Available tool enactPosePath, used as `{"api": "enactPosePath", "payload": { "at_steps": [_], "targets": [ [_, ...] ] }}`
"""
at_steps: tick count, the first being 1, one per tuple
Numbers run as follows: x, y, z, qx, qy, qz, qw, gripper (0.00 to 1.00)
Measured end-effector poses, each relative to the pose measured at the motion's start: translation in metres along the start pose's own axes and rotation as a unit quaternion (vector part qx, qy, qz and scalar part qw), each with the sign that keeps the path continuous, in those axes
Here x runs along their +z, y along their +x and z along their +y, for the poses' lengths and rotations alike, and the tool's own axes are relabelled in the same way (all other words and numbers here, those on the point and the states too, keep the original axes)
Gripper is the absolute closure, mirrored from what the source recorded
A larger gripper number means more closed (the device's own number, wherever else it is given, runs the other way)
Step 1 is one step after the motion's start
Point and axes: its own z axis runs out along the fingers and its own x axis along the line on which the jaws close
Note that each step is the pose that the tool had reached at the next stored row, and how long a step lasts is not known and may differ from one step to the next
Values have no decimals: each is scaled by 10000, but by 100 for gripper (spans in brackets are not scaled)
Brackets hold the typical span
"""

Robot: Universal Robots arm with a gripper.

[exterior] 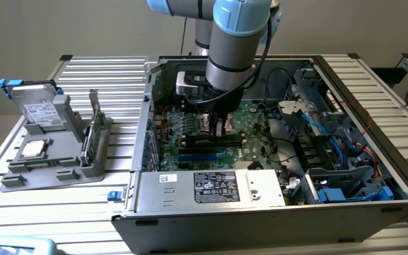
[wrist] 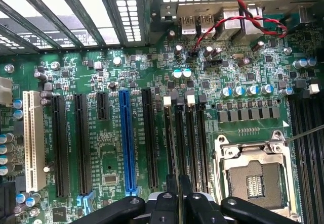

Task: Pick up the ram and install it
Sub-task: 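Insert the ram into the slot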

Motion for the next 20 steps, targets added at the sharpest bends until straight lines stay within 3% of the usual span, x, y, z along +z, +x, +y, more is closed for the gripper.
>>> {"api": "enactPosePath", "payload": {
  "at_steps": [20],
  "targets": [
    [12, 0, -1, 16, 4, 22, 10000, 86]
  ]
}}
